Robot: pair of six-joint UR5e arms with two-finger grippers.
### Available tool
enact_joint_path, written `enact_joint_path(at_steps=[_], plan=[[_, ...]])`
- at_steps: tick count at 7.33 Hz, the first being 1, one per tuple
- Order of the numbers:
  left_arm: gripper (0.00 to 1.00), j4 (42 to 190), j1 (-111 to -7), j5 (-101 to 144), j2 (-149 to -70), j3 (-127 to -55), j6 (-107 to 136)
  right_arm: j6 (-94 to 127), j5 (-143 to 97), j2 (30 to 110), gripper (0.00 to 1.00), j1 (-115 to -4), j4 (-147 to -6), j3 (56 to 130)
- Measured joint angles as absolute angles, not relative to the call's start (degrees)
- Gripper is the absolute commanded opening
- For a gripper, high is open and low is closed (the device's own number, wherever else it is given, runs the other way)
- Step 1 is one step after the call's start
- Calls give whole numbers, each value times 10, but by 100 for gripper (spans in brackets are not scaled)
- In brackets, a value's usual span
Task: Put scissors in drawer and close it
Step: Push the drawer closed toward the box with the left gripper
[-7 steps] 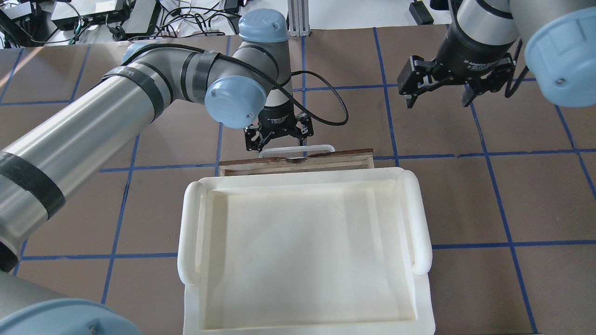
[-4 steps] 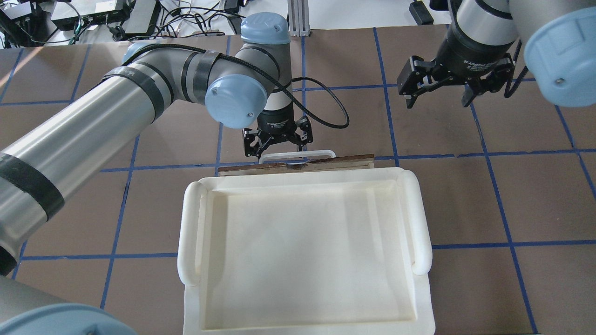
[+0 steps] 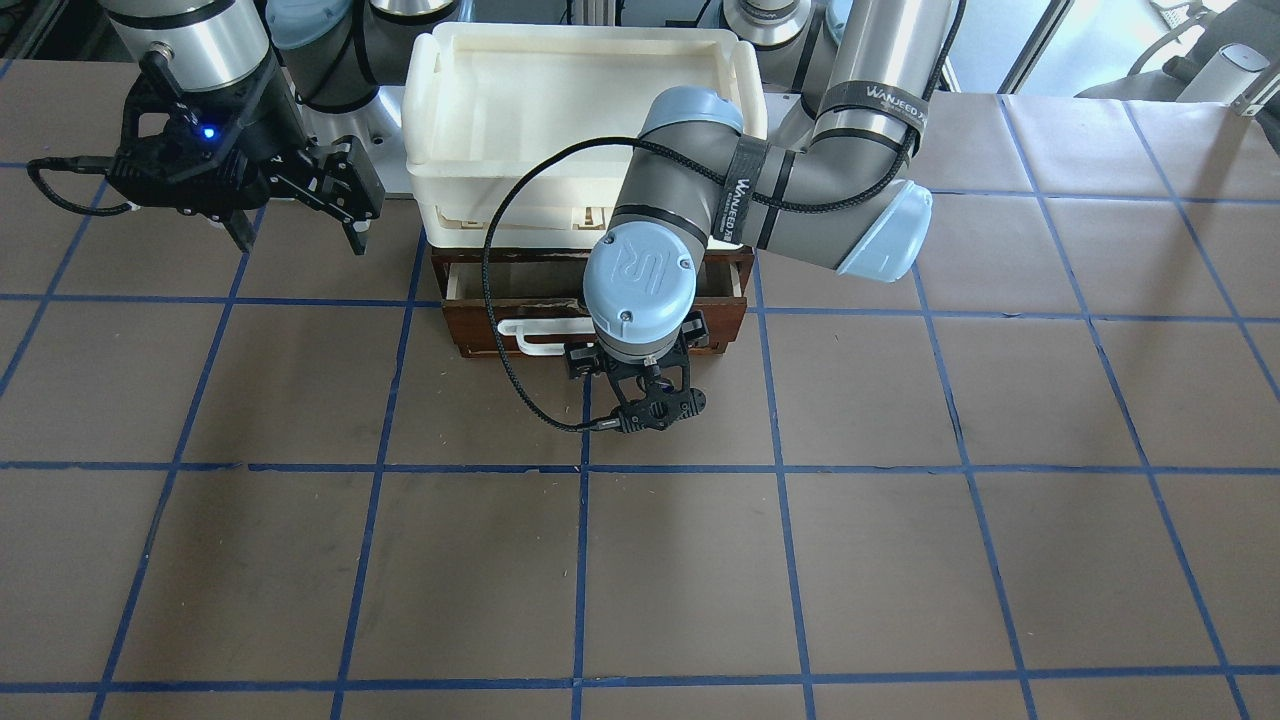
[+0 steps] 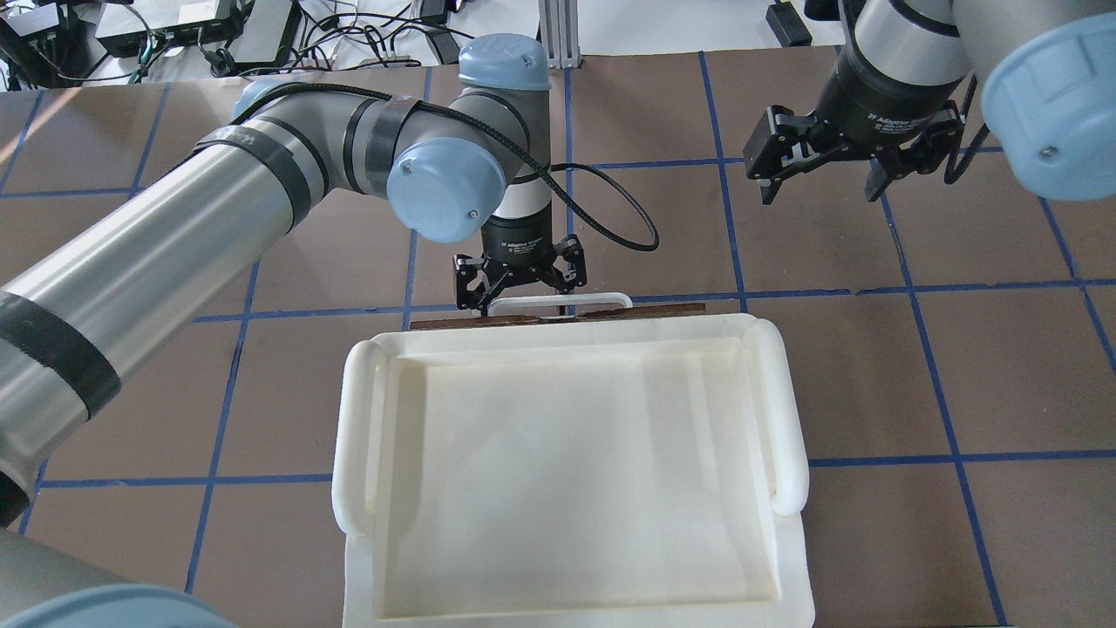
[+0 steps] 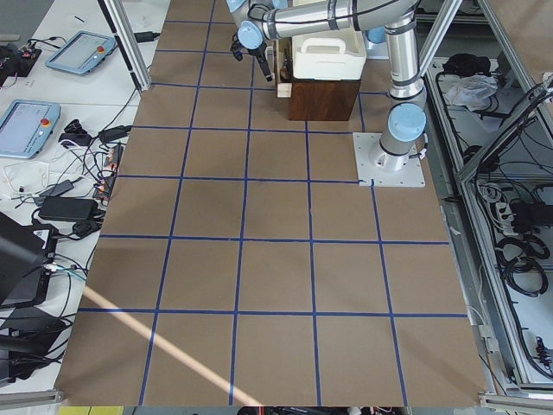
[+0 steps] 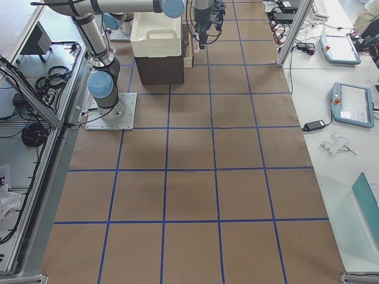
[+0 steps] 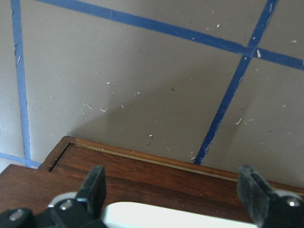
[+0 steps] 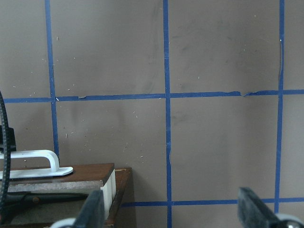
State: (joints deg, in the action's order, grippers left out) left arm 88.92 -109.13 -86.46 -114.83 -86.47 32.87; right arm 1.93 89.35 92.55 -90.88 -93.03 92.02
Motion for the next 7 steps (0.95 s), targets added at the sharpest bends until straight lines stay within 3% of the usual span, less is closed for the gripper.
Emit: enact_joint_path(at_steps=[7], plan=[[100, 930, -1102, -865, -1153, -873, 329, 19, 894, 926, 100, -909, -908, 919]])
